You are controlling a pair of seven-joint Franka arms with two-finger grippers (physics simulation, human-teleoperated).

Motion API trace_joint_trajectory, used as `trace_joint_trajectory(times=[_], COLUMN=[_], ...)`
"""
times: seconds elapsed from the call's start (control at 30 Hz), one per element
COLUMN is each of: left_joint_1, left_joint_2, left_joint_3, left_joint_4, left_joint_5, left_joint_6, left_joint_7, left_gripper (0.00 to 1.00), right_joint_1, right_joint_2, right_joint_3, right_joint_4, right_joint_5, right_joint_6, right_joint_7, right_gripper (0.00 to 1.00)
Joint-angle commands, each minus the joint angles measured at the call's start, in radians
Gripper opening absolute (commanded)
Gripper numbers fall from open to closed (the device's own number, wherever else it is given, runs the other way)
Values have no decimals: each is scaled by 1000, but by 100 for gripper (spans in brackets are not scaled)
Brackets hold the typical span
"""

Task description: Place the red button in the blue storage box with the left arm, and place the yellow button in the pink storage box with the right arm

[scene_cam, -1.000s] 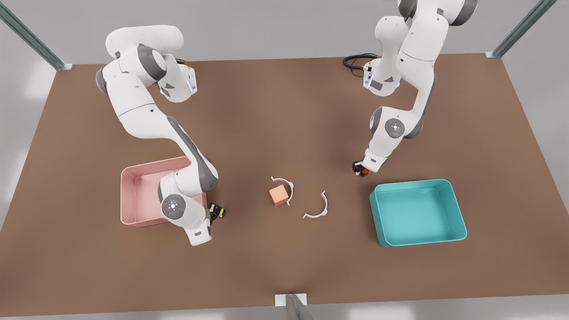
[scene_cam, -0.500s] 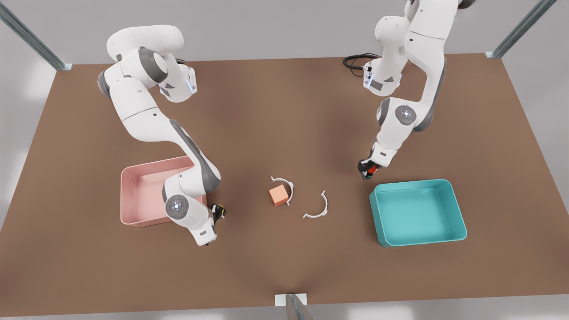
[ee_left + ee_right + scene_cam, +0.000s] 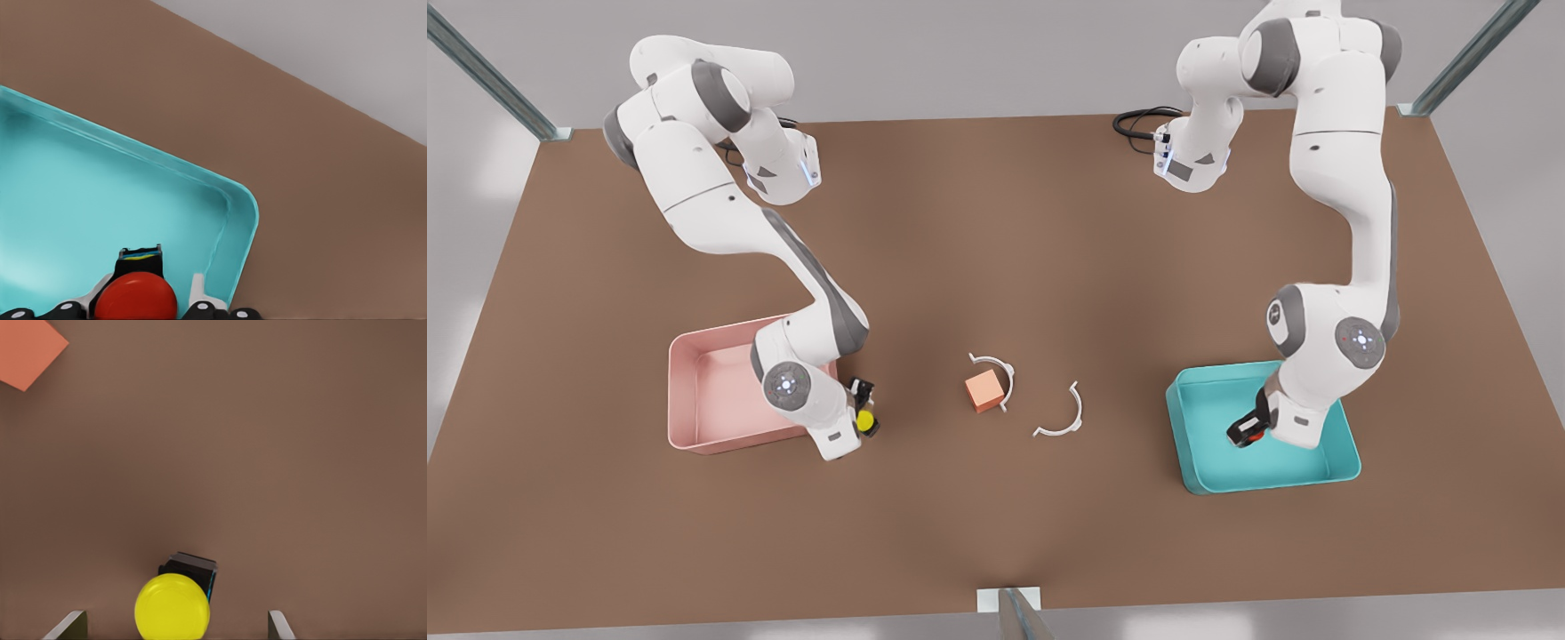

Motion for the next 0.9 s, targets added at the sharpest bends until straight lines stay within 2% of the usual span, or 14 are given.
trace_joint_trajectory(times=[0.0, 0.13, 0.23, 0.3, 0.37, 0.4, 0.87], left_joint_1=[3, 4, 4, 21, 26, 53, 72], left_joint_2=[10, 1, -174, -190, -318, -386, -365], left_joint_3=[0, -1, 22, 31, 34, 10, -4], left_joint_4=[1, 3, 42, 274, 273, 228, 227], left_joint_5=[5, 9, 76, 116, 113, 113, 113], left_joint_6=[-54, -72, -370, -741, -835, -835, -846], left_joint_7=[160, 163, 306, 416, 426, 439, 444], left_gripper=[100, 100, 100, 100, 100, 100, 100], right_joint_1=[0, 3, 3, 6, 5, 5, 14], right_joint_2=[8, 18, 29, 40, 43, 48, 95], right_joint_3=[-1, -5, -7, -9, -10, -10, -15], right_joint_4=[-13, -13, -13, -16, -22, -22, -40], right_joint_5=[6, 3, 3, 2, 2, 2, -21], right_joint_6=[68, 88, 93, 114, 119, 120, 169], right_joint_7=[214, 226, 227, 227, 226, 227, 227], right_gripper=[100, 100, 100, 100, 100, 100, 100])
